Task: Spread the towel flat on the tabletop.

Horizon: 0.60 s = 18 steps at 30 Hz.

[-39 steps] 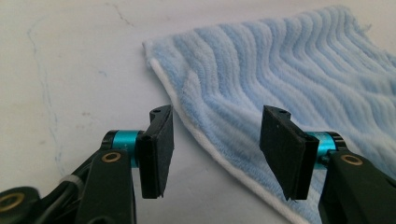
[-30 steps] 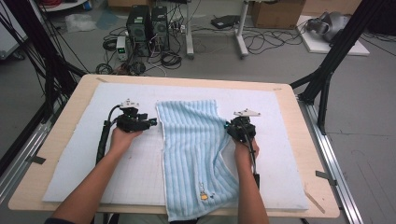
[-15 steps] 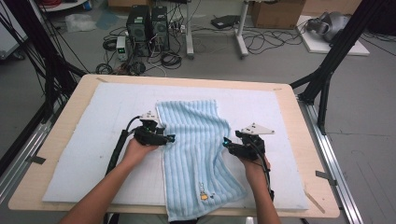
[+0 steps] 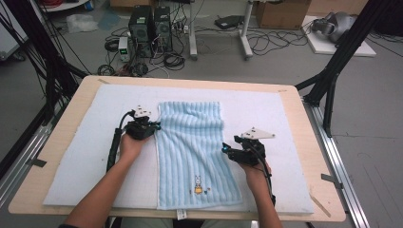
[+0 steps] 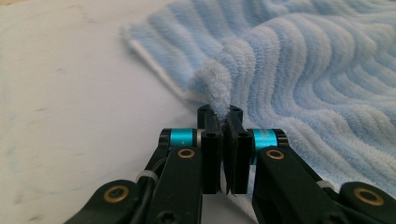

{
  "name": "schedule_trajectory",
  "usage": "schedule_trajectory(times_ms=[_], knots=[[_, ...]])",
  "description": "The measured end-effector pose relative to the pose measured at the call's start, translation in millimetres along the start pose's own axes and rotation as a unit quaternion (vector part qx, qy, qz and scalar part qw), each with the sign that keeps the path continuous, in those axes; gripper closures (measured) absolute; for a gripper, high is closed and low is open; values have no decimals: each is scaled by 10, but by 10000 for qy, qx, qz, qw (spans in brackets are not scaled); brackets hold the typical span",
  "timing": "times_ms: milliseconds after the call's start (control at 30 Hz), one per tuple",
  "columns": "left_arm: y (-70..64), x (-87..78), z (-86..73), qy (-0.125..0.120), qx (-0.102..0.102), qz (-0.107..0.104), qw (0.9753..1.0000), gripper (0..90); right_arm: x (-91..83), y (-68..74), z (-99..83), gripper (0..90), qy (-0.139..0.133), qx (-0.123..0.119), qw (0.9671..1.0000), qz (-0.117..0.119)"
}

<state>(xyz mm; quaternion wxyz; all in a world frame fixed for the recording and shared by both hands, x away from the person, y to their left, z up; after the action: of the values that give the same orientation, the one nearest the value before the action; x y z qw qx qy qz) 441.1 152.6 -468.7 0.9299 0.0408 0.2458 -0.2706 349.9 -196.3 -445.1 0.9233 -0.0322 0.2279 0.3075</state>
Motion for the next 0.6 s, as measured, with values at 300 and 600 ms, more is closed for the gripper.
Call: schedule_trajectory(times_ms=[300,600], knots=[[56,6,-1,-90,-84,-15,9999,857,268,266,-65,692,606,-433,9967,323],[25,43,-1,-129,-28,-2,9999,859,270,22,-141,830,996,-576,9914,-632]])
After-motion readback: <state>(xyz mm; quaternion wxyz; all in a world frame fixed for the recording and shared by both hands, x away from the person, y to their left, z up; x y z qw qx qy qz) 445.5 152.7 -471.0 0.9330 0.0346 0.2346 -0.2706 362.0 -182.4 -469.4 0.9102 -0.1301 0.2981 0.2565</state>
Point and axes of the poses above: each handheld gripper's, and its own axes: x roughly forward along the jaws, z roughly out of its top, y roughly to its left, the point moved 4 cm from there along x, roughly forward along the jaws, and after that the axes turned 6 degrees about -y, right-handed, at the moved point
